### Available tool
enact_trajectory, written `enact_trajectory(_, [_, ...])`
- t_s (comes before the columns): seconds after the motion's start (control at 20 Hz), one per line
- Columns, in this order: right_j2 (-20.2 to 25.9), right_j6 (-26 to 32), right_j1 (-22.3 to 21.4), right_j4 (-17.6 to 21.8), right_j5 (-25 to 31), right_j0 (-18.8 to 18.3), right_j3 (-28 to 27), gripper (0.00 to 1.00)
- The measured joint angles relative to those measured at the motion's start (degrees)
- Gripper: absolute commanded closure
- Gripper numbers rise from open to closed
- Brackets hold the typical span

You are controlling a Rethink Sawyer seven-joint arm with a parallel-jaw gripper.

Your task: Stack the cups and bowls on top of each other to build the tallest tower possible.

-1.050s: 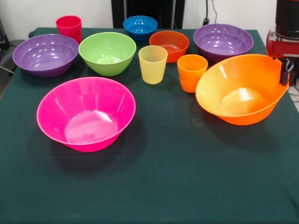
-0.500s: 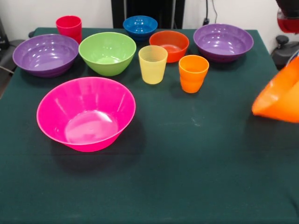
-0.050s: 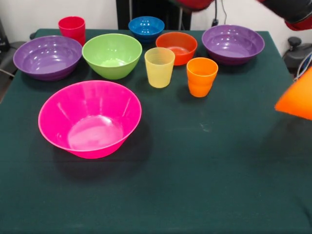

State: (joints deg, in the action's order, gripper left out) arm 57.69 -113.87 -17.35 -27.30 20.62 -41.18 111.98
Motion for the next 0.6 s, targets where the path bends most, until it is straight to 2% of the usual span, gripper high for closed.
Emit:
enact_trajectory(0.1, [3.0,0.0,5.8,3.7,0.0,-3.5,0.9,1.00])
enact_trajectory(0.3, [5.2,0.2,13.0,9.5,0.7,-7.6,1.6,1.00])
enact_trajectory(0.4, [6.0,1.1,19.5,15.4,2.2,-11.0,1.7,1.00])
enact_trajectory(0.45, [6.2,1.5,21.0,16.7,2.8,-11.8,1.7,1.00])
enact_trajectory(0.5, [6.3,3.4,25.8,20.7,5.1,-14.3,1.6,1.00])
enact_trajectory(0.6, [6.3,5.5,29.1,23.2,7.5,-16.0,1.4,1.00])
